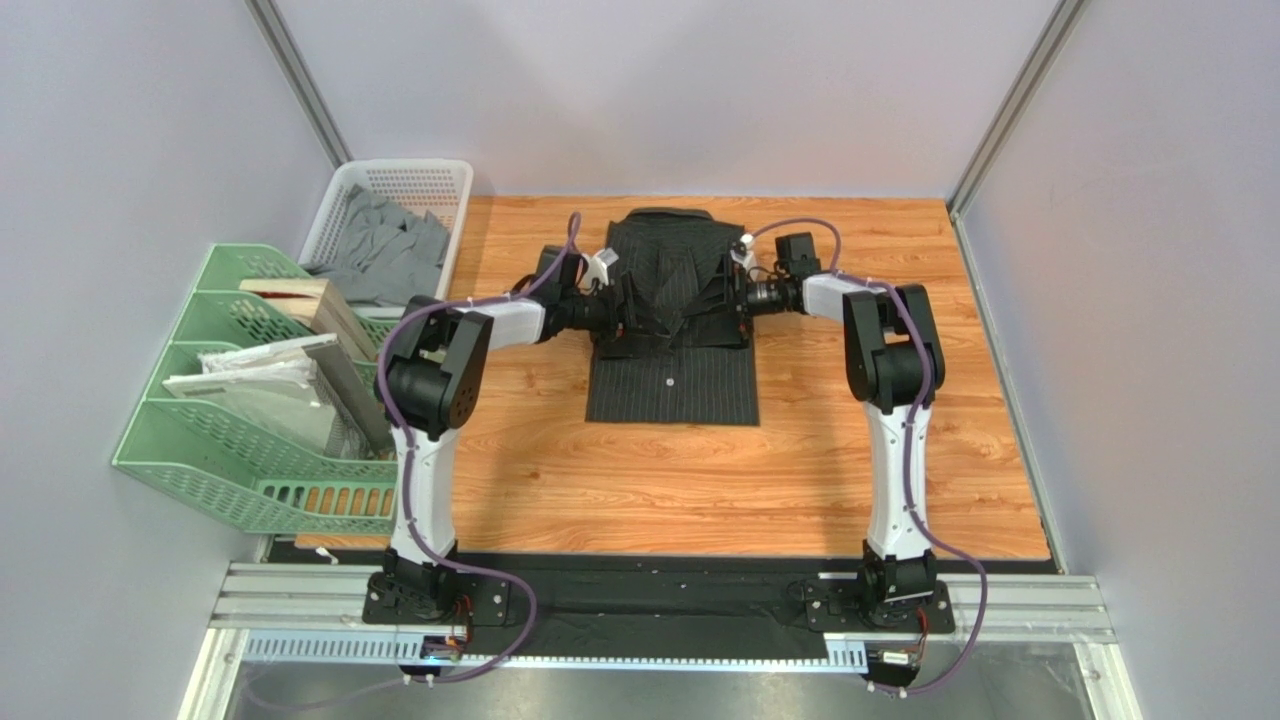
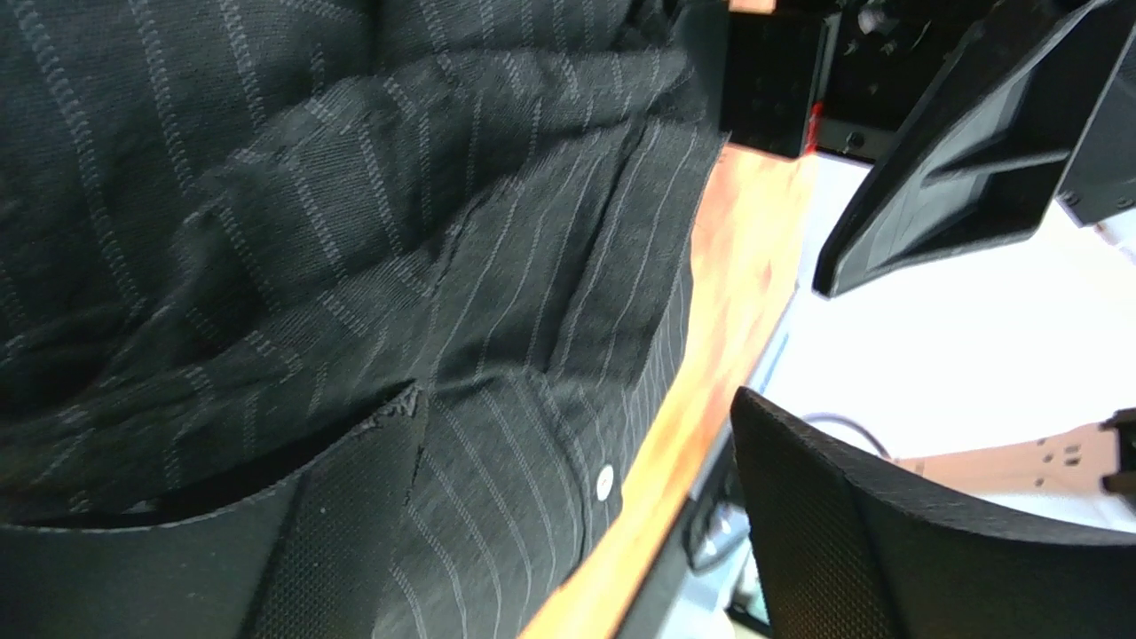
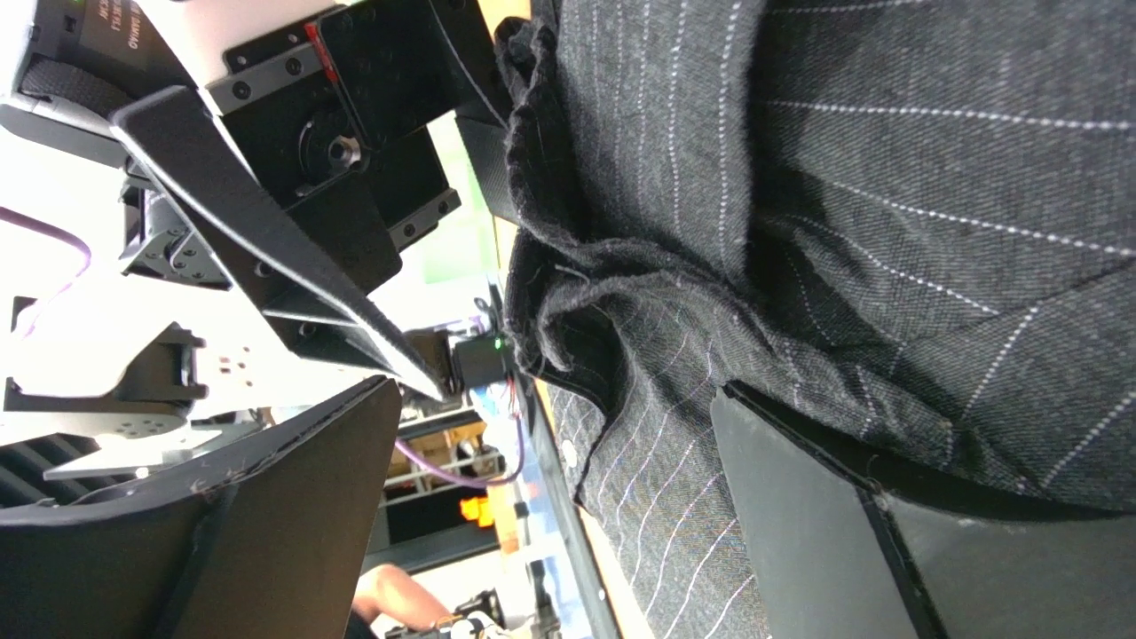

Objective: Fold and stack the long sleeve shirts
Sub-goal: Fold the shirt

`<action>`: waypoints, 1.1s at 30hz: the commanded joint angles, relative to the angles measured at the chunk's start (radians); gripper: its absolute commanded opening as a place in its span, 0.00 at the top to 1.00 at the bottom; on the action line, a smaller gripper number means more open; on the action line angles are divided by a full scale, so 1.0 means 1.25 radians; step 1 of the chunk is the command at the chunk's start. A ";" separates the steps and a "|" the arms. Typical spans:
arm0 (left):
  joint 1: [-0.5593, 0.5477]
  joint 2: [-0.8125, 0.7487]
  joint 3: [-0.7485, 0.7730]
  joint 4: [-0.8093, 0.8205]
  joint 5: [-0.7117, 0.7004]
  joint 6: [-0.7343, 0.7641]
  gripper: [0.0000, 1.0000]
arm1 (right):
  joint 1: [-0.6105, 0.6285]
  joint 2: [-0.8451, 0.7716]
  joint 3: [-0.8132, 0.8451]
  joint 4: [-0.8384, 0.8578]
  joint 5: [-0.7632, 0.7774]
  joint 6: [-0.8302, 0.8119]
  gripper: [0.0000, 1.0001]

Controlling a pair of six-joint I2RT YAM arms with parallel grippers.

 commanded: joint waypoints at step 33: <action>0.013 -0.154 -0.067 -0.076 -0.060 0.208 0.29 | 0.034 -0.066 0.091 -0.207 0.077 -0.234 0.68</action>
